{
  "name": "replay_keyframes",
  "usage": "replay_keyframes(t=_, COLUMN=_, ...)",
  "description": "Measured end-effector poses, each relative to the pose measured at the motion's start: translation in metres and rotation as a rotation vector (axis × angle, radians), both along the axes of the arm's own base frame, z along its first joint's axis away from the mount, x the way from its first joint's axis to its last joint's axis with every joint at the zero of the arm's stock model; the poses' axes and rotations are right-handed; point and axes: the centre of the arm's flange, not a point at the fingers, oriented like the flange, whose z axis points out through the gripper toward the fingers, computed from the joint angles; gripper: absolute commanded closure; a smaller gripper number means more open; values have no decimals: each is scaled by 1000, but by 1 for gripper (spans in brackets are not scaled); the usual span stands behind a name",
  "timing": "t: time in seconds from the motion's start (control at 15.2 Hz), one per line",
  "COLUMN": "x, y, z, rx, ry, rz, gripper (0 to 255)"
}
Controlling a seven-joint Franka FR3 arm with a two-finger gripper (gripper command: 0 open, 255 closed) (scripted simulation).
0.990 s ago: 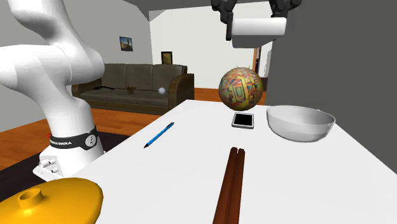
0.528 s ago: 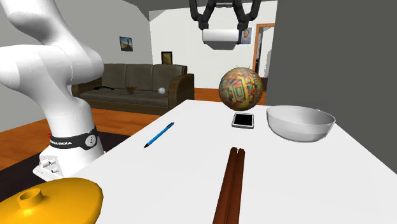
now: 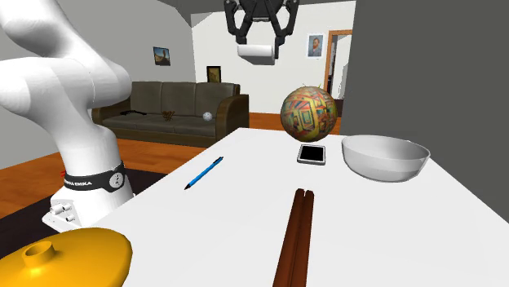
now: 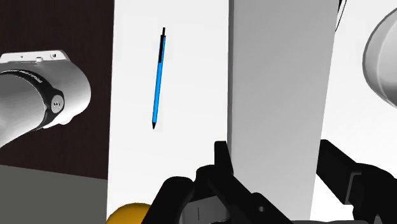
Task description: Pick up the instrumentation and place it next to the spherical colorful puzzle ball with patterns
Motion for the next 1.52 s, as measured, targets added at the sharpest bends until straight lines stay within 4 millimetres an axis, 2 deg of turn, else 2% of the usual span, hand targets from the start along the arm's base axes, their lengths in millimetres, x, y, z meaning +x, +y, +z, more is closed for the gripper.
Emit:
replay_keyframes(t=0.79, x=-95, y=126, z=1, rx=-1, ry=-1, rz=0, gripper=255)
replay_keyframes(t=1.06, x=-103, y=138, z=-17, rx=-1, ry=0, rz=-1, gripper=255)
replay_keyframes(t=1.52, x=-104, y=139, z=-54, rx=-1, ry=1, rz=-1, gripper=255)
